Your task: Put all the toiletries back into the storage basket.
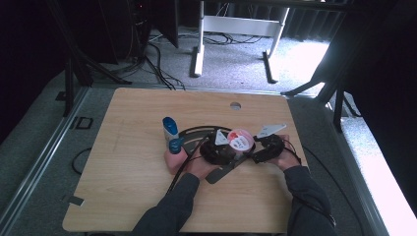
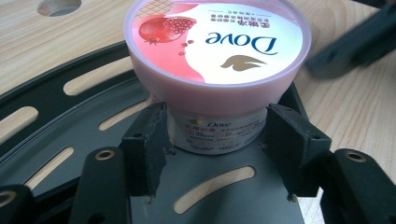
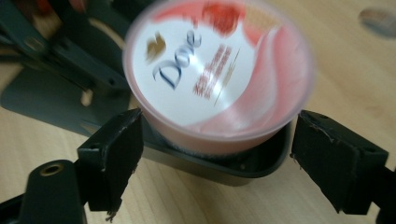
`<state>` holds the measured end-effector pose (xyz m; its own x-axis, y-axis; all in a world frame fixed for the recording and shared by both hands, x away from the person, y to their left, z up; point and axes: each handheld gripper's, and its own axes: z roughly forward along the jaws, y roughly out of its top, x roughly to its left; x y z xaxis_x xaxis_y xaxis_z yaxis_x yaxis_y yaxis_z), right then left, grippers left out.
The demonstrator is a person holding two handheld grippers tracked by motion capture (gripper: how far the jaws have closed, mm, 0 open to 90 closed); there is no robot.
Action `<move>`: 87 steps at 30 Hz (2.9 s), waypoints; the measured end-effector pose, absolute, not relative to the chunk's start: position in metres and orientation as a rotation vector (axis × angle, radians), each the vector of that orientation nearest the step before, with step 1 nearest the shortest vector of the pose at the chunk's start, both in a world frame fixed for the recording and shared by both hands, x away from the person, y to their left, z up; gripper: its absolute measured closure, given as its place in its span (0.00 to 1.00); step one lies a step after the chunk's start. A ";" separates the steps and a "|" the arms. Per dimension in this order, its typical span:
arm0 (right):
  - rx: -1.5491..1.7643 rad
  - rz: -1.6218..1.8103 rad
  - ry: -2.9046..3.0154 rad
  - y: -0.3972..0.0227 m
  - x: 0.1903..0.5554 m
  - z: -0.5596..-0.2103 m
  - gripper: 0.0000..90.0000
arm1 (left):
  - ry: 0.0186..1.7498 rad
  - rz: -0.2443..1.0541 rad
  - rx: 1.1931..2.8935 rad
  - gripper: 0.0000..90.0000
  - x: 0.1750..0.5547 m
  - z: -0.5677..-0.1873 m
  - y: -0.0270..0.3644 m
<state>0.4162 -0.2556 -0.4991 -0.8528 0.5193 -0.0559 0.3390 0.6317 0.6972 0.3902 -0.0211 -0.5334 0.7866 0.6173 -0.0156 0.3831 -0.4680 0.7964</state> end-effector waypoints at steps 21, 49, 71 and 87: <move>0.884 1.027 2.539 -0.295 0.420 -0.517 0.90 | 0.731 0.363 2.108 0.58 0.387 -0.534 -0.018; 1.023 0.950 2.505 -0.286 0.428 -0.534 1.00 | 0.772 0.365 2.120 0.69 0.388 -0.531 -0.022; 1.014 0.975 2.500 -0.295 0.384 -0.545 0.88 | 0.715 0.288 2.143 0.72 0.349 -0.502 0.009; 0.899 0.996 2.516 -0.277 0.348 -0.546 0.86 | 0.678 0.319 2.170 0.81 0.335 -0.474 0.040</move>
